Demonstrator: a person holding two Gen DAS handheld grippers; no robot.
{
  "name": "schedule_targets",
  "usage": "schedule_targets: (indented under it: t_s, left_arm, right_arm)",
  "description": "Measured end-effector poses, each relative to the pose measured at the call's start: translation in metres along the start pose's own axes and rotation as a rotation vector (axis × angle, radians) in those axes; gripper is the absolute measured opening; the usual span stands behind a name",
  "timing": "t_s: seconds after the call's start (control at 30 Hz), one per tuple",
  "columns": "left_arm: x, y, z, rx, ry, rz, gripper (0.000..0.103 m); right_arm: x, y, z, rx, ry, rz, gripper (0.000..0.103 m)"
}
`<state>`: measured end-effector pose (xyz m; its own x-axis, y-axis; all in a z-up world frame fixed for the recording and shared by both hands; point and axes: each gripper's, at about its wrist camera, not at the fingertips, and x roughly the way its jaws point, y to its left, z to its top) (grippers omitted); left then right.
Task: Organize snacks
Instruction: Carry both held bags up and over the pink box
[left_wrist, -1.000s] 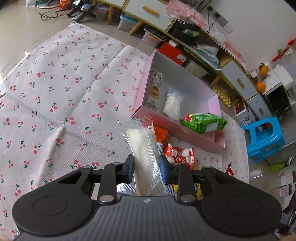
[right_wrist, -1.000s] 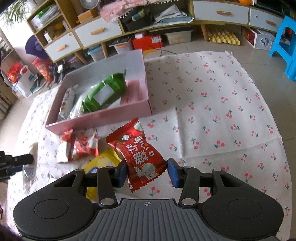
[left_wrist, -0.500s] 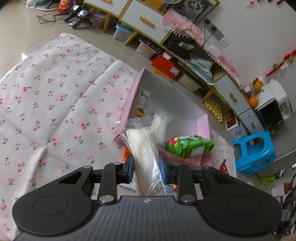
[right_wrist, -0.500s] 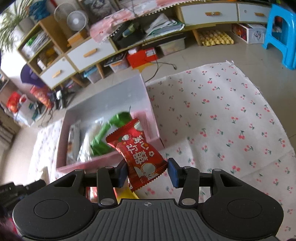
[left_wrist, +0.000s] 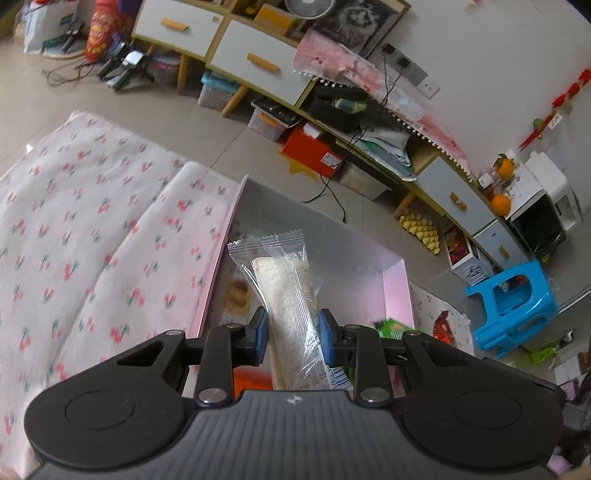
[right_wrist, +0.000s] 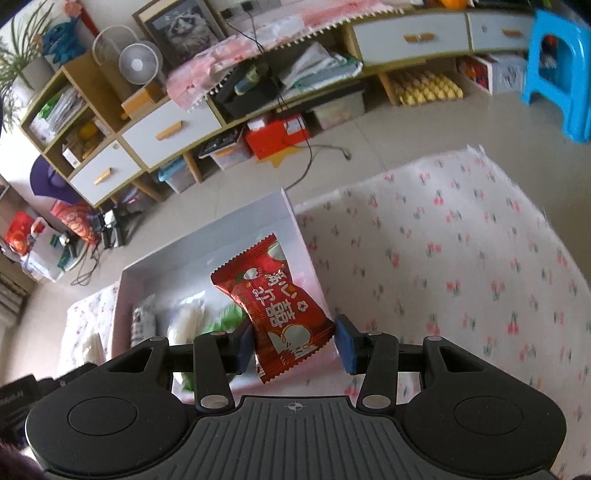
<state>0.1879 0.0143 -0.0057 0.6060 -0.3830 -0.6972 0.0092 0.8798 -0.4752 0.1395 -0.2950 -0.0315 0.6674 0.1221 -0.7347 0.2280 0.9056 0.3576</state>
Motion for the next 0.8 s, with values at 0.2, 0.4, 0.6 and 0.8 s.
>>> schedule_targets:
  t_s: [0.2,0.4,0.6,0.8]
  left_arm:
    - [0.027,-0.008,0.02,0.072,-0.022,0.013,0.026]
    - [0.049,-0.018,0.028,0.163,-0.031,0.033,0.026]
    - [0.066,-0.019,0.029,0.229,-0.01,0.08,0.026]
    - [0.073,-0.02,0.027,0.267,-0.002,0.101,0.026]
  right_arm:
    - [0.021,-0.002,0.023,0.009,-0.034,0.074,0.044]
    - [0.052,0.001,0.035,0.016,-0.03,0.13,0.044]
    - [0.067,0.008,0.041,-0.007,-0.042,0.159,0.044]
    - [0.079,0.012,0.038,-0.037,-0.032,0.154,0.044]
